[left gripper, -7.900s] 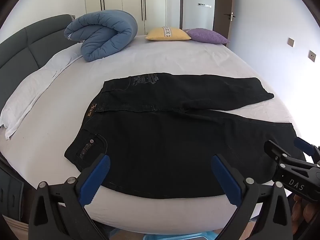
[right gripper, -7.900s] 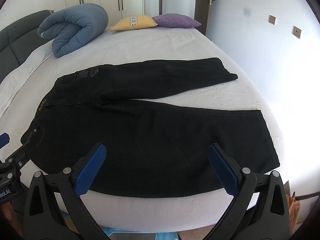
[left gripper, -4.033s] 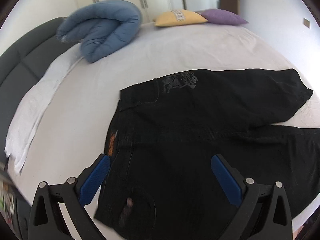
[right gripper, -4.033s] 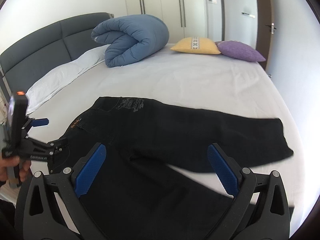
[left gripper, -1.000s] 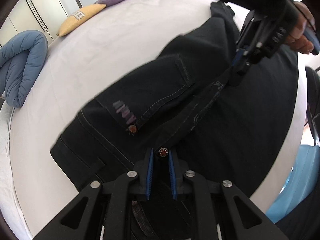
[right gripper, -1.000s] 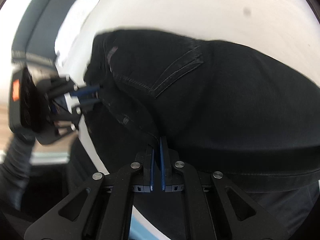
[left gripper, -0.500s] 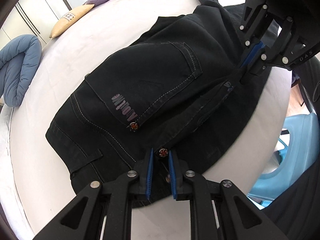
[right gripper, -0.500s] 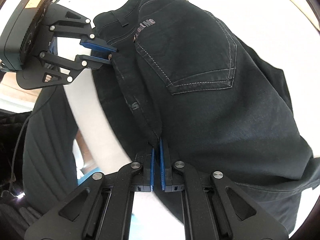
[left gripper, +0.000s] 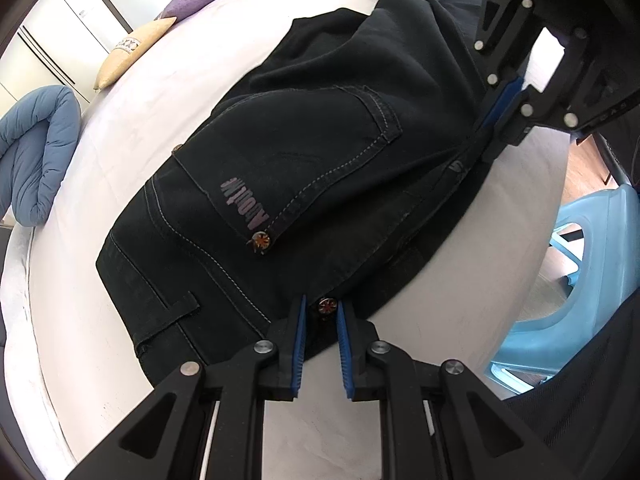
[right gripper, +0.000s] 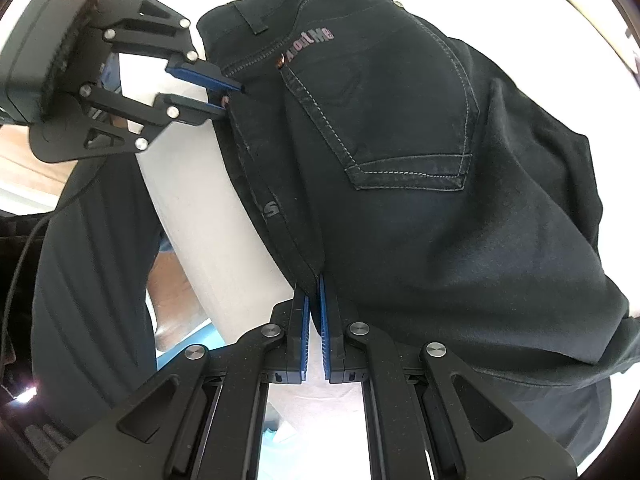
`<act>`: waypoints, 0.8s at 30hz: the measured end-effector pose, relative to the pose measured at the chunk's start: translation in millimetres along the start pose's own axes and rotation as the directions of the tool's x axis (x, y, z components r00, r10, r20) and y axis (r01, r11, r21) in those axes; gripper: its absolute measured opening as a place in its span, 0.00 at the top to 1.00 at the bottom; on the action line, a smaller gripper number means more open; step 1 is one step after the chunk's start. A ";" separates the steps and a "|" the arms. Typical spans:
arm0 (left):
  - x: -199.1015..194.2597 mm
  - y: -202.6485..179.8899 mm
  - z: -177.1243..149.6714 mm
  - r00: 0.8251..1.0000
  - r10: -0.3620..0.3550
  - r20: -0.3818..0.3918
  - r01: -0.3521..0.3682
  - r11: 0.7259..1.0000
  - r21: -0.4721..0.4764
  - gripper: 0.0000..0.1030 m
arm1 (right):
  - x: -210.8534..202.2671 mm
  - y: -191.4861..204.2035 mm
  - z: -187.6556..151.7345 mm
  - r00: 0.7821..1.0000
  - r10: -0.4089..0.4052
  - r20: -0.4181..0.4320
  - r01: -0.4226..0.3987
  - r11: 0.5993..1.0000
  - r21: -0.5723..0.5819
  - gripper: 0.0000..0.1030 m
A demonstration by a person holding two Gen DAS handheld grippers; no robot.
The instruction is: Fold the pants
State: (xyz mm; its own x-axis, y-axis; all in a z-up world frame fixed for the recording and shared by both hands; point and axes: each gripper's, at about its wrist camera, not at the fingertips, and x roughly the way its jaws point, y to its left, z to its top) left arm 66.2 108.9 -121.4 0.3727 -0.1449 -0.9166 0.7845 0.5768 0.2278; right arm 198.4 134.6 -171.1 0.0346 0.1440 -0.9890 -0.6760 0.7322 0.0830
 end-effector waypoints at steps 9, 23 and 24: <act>-0.6 -1.4 -10.1 0.999 0.046 0.015 -0.045 0.998 -0.033 0.65 | 10.3 -7.7 -31.9 0.999 -0.009 0.035 0.006 0.998 0.063 0.95; -25.8 19.3 65.8 0.993 0.063 0.105 -0.028 0.951 -0.309 0.30 | -9.1 -30.4 -67.7 0.980 0.039 0.194 -0.091 0.960 0.266 0.93; -10.5 15.6 70.7 0.996 0.049 0.077 -0.022 0.947 -0.319 0.39 | -11.1 -31.0 -73.0 0.976 0.034 0.214 -0.094 0.956 0.276 0.93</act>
State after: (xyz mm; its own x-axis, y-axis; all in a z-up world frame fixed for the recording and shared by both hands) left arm 109.5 62.6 -85.0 0.4479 -0.1782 -0.8761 0.5770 0.8061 0.1310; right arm 165.3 61.8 -171.7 0.1679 0.3078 -0.9365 -0.4462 0.8708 0.2062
